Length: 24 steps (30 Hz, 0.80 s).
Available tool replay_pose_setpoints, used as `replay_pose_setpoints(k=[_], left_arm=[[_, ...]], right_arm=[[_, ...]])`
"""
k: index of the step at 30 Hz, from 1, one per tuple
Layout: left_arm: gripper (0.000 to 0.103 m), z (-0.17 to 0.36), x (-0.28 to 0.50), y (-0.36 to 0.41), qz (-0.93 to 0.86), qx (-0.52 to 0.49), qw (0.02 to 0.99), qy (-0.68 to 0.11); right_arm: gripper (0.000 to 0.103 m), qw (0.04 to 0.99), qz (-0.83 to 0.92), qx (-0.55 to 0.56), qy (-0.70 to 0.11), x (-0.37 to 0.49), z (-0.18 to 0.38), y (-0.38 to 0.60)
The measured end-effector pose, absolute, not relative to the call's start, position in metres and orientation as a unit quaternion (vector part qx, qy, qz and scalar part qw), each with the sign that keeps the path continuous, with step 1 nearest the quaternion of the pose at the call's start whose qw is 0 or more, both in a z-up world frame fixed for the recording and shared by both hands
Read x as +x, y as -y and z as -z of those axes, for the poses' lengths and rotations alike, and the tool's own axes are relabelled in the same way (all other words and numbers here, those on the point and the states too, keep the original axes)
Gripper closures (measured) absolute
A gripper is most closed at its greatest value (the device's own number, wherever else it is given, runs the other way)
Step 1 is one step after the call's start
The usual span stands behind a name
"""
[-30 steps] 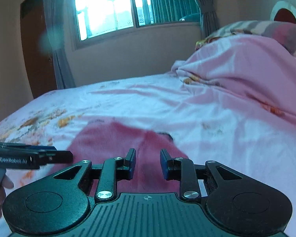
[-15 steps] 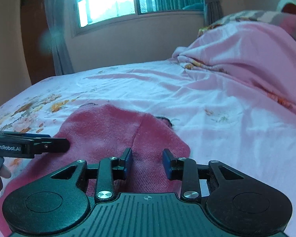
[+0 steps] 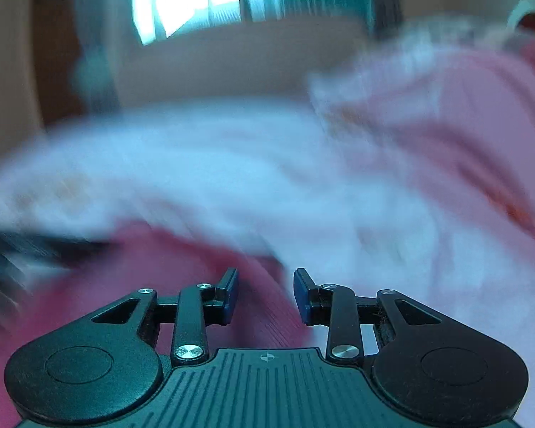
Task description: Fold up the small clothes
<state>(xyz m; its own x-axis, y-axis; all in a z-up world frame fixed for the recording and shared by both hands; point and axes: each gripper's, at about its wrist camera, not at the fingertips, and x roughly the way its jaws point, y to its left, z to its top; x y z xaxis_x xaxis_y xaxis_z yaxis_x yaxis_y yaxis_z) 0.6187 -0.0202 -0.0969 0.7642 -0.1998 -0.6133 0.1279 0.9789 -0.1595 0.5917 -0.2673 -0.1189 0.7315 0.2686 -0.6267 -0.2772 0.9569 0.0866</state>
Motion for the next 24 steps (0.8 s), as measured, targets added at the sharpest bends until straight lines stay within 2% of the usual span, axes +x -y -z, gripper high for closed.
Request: replay_pose_setpoints(k=[3,6,9,11,13,14,15,16,17,18,20,24], left_arm=[[0.017,0.085,0.605,0.01,0.101,-0.096,0.933,-0.331],[0.017,0.075,0.564,0.001,0.142,-0.105,0.935,-0.306],[0.023,0.075,0.523,-0.002,0.184,-0.122,0.924,-0.312],[0.023,0.08,0.505,0.001,0.208,-0.141,0.913,-0.321],[0.017,0.089,0.496,0.009,0.196,-0.134,0.912,-0.335],[0.014,0.095,0.497,0.011,0.191,-0.126,0.91,-0.347],[0.013,0.098,0.499,0.011,0.19,-0.127,0.909,-0.349],[0.013,0.097,0.501,0.009,0.186,-0.135,0.906,-0.356],[0.015,0.091,0.502,0.009,0.181,-0.137,0.903,-0.364],[0.021,0.082,0.498,0.009,0.181,-0.127,0.907,-0.36],[0.021,0.07,0.488,0.009,0.197,-0.099,0.914,-0.341],[0.021,0.073,0.488,-0.004,0.247,-0.126,0.895,-0.349]], right_arm=[[0.069,0.938,-0.144,0.035,-0.313,0.579,0.116,0.287],[0.069,0.95,-0.143,0.084,-0.266,0.538,0.101,0.318],[0.069,0.951,-0.171,0.102,-0.239,0.494,0.09,0.326],[0.069,0.943,-0.2,0.126,-0.234,0.473,0.086,0.323],[0.069,0.931,-0.224,0.15,-0.247,0.466,0.089,0.313],[0.069,0.929,-0.211,0.116,-0.279,0.468,0.099,0.297],[0.063,0.932,-0.19,0.078,-0.299,0.47,0.11,0.285],[0.053,0.939,-0.171,0.072,-0.29,0.467,0.113,0.282],[0.053,0.94,-0.162,0.077,-0.29,0.466,0.106,0.283],[0.053,0.94,-0.162,0.094,-0.284,0.461,0.097,0.289],[0.053,0.94,-0.181,0.155,-0.245,0.444,0.082,0.311],[0.053,0.899,-0.219,0.246,-0.288,0.457,0.092,0.347]])
